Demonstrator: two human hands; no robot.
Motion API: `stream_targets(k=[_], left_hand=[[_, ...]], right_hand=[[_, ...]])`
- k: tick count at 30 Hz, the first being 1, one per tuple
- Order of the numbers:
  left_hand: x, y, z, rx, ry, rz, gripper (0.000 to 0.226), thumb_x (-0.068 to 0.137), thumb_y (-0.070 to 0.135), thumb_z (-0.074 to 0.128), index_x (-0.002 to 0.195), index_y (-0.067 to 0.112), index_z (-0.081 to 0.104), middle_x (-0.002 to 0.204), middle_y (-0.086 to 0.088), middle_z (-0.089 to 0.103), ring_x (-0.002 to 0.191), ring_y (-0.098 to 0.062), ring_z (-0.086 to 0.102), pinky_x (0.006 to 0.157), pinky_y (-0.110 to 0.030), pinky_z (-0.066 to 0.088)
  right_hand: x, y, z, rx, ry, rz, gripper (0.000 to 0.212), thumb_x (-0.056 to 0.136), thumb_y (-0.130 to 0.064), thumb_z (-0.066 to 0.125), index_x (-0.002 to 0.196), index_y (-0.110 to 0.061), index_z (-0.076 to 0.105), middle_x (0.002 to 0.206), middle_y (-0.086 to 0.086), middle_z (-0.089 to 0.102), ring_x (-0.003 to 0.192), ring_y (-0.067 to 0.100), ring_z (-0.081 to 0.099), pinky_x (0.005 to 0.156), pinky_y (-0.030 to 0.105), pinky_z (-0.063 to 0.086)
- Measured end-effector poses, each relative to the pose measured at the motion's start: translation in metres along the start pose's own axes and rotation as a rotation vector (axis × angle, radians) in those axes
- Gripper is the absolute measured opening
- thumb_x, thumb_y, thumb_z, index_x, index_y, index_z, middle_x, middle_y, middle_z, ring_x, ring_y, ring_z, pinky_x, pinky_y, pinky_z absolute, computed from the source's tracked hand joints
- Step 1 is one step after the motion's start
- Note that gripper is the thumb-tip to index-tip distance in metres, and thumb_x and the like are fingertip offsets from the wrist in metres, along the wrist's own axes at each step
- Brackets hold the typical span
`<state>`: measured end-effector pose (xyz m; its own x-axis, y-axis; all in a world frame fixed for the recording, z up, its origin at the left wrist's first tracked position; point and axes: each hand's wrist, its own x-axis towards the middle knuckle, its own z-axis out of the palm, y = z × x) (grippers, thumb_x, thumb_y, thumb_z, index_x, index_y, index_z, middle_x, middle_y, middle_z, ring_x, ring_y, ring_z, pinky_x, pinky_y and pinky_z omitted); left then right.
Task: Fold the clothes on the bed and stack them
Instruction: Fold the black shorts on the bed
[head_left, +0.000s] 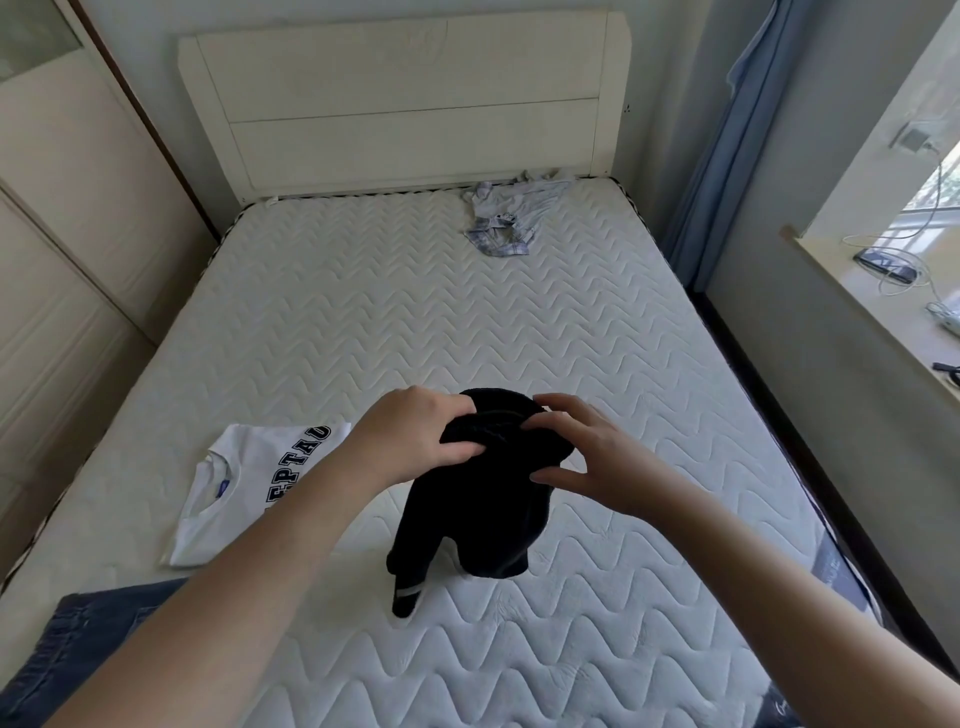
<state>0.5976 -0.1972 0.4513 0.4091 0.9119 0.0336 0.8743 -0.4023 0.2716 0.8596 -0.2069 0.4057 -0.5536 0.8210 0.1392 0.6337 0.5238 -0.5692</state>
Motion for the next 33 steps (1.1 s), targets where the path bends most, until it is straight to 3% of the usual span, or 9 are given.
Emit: stream_targets(k=[4, 9, 14, 20, 22, 25, 28, 30, 33], left_hand=[[-0.009, -0.002, -0.006, -0.031, 0.005, -0.020, 0.032, 0.083, 0.056, 0.065, 0.106, 0.032, 0.064, 0.068, 0.010, 0.056, 0.065, -0.014, 0.052, 0.057, -0.025, 0.032], [-0.020, -0.004, -0.011, -0.050, 0.038, -0.005, 0.035, 0.083, 0.058, 0.065, 0.107, 0.032, 0.066, 0.065, 0.009, 0.055, 0.063, -0.014, 0.050, 0.058, -0.026, 0.034], [-0.027, -0.014, -0.009, -0.047, 0.081, 0.029, 0.035, 0.081, 0.062, 0.064, 0.103, 0.034, 0.066, 0.058, 0.013, 0.048, 0.061, -0.012, 0.049, 0.055, -0.020, 0.031], [-0.046, -0.043, 0.001, -0.049, 0.031, 0.033, 0.037, 0.079, 0.063, 0.066, 0.100, 0.033, 0.064, 0.056, 0.012, 0.046, 0.055, -0.007, 0.045, 0.056, -0.022, 0.031], [-0.049, -0.051, 0.003, -0.014, -0.013, 0.051, 0.038, 0.082, 0.059, 0.066, 0.106, 0.030, 0.062, 0.068, 0.009, 0.055, 0.066, -0.016, 0.053, 0.061, -0.029, 0.036], [-0.051, -0.059, 0.007, 0.024, -0.005, 0.112, 0.035, 0.088, 0.045, 0.064, 0.114, 0.021, 0.060, 0.091, 0.003, 0.060, 0.084, -0.021, 0.059, 0.070, -0.031, 0.042], [-0.053, -0.065, 0.011, -0.045, 0.077, 0.188, 0.029, 0.089, 0.035, 0.065, 0.108, 0.013, 0.062, 0.096, 0.002, 0.048, 0.083, -0.016, 0.050, 0.074, -0.032, 0.045], [-0.054, -0.066, 0.011, -0.156, 0.074, 0.197, 0.024, 0.090, 0.032, 0.062, 0.106, 0.014, 0.060, 0.102, 0.005, 0.050, 0.085, -0.016, 0.053, 0.075, -0.033, 0.048], [-0.054, -0.062, 0.009, -0.319, 0.028, 0.154, 0.013, 0.090, 0.035, 0.056, 0.095, 0.024, 0.051, 0.088, 0.013, 0.051, 0.080, -0.011, 0.052, 0.073, -0.033, 0.049]], right_hand=[[0.002, -0.005, 0.003, 0.044, 0.045, 0.041, 0.051, 0.083, -0.052, 0.068, 0.125, -0.030, 0.049, 0.144, -0.013, 0.040, 0.120, 0.004, 0.046, 0.102, 0.028, 0.045], [0.003, -0.007, 0.010, -0.119, -0.052, 0.081, 0.064, 0.082, -0.058, 0.066, 0.134, -0.024, 0.051, 0.147, -0.008, 0.036, 0.129, 0.014, 0.042, 0.106, 0.032, 0.040], [0.003, -0.015, 0.009, -0.261, -0.097, 0.120, 0.059, 0.084, -0.061, 0.061, 0.129, -0.022, 0.058, 0.138, -0.003, 0.048, 0.123, 0.019, 0.048, 0.101, 0.038, 0.045], [0.009, -0.042, 0.003, -0.381, -0.067, 0.076, 0.073, 0.076, -0.079, 0.042, 0.107, -0.018, 0.066, 0.106, -0.003, 0.062, 0.086, 0.019, 0.061, 0.073, 0.028, 0.044], [0.010, -0.050, 0.003, -0.399, -0.035, 0.092, 0.066, 0.080, -0.075, 0.046, 0.102, -0.016, 0.066, 0.095, -0.002, 0.062, 0.078, 0.019, 0.061, 0.070, 0.030, 0.048], [0.013, -0.057, 0.005, -0.398, 0.025, 0.126, 0.042, 0.089, -0.051, 0.060, 0.095, -0.009, 0.063, 0.085, 0.000, 0.058, 0.074, 0.022, 0.060, 0.070, 0.032, 0.047], [0.016, -0.061, 0.005, -0.343, 0.057, 0.153, 0.031, 0.091, -0.039, 0.063, 0.096, -0.009, 0.060, 0.081, -0.002, 0.053, 0.072, 0.022, 0.056, 0.068, 0.034, 0.046], [0.016, -0.062, 0.003, -0.281, 0.100, 0.180, 0.024, 0.091, -0.036, 0.064, 0.096, -0.013, 0.058, 0.080, -0.005, 0.052, 0.071, 0.018, 0.052, 0.062, 0.026, 0.041], [0.012, -0.060, -0.001, -0.187, 0.142, 0.194, 0.020, 0.091, -0.037, 0.063, 0.100, -0.020, 0.057, 0.081, -0.012, 0.054, 0.072, 0.012, 0.052, 0.064, 0.022, 0.040]])
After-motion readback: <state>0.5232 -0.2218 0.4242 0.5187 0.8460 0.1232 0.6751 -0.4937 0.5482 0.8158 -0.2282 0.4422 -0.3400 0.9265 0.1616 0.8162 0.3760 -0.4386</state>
